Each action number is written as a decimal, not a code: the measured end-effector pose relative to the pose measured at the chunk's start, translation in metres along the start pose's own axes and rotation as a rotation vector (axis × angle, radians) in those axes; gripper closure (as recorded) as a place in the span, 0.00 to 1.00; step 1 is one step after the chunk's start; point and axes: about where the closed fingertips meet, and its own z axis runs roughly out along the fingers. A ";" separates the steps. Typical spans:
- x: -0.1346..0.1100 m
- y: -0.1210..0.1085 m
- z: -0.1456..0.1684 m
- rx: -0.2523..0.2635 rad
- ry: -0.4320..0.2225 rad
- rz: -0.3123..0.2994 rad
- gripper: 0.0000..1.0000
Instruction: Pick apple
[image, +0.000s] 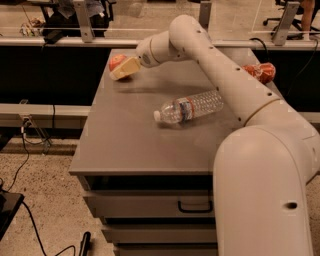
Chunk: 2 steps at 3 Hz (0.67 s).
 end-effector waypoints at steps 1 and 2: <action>0.003 0.011 0.015 -0.044 0.018 -0.001 0.16; 0.007 0.021 0.027 -0.070 0.048 -0.019 0.38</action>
Offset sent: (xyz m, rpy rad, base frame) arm -0.0097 0.0325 -0.0286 -0.0870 0.0468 0.0827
